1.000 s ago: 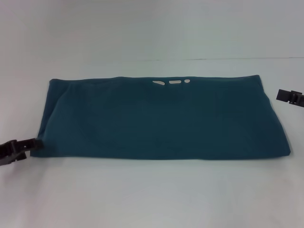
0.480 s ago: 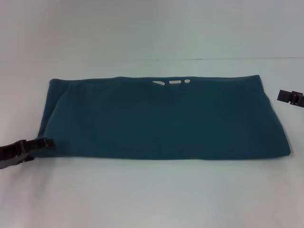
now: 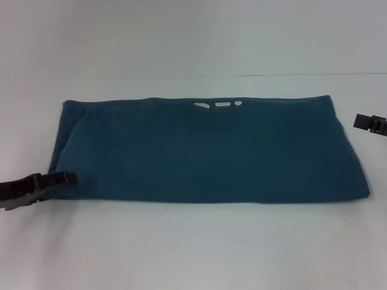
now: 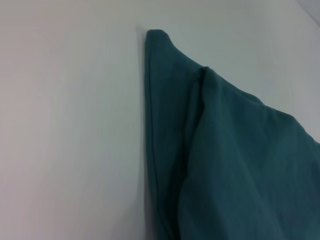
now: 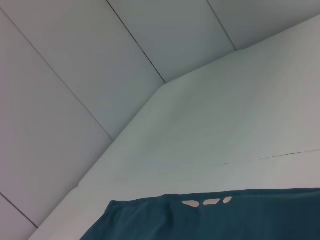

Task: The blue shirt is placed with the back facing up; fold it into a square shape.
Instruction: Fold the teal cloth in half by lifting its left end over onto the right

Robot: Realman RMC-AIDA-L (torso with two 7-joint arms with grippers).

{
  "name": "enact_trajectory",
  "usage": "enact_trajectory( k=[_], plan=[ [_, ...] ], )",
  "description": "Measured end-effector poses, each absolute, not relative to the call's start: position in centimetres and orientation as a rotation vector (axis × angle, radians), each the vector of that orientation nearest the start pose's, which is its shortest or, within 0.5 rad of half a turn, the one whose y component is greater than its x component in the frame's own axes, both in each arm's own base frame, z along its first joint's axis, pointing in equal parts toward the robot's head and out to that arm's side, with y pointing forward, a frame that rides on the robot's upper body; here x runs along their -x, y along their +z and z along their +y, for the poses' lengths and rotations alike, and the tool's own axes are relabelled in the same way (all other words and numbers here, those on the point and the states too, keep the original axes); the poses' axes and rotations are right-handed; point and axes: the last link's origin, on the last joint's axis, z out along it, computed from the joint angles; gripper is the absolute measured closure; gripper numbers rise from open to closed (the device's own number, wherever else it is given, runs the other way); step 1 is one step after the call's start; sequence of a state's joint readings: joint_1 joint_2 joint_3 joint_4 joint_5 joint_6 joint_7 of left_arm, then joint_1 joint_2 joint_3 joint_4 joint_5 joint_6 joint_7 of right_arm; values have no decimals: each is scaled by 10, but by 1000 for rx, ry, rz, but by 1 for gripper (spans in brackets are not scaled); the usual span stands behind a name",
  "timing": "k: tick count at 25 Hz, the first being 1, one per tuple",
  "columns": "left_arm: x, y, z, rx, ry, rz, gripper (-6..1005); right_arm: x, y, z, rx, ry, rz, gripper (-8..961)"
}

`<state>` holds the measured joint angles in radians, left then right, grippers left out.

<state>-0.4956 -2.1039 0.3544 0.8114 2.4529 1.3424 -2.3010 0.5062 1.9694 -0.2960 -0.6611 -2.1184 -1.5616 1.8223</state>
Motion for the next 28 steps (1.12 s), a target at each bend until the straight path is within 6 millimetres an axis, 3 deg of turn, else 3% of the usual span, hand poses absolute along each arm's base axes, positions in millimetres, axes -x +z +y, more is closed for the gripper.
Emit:
enact_trajectory(
  k=[16, 21, 26, 28],
  plan=[
    [348, 42, 330, 1902, -483, -1805, 74, -322, 88, 336, 2214, 855, 1275, 63],
    [350, 42, 329, 1906, -462, -1799, 188, -322, 89, 336, 2213, 857, 1274, 64],
    [352, 42, 329, 1896, -457, -1796, 410, -322, 89, 337, 2215, 857, 1272, 65],
    [352, 42, 329, 1896, -456, -1796, 573, -322, 89, 337, 2214, 858, 1272, 65]
  ],
)
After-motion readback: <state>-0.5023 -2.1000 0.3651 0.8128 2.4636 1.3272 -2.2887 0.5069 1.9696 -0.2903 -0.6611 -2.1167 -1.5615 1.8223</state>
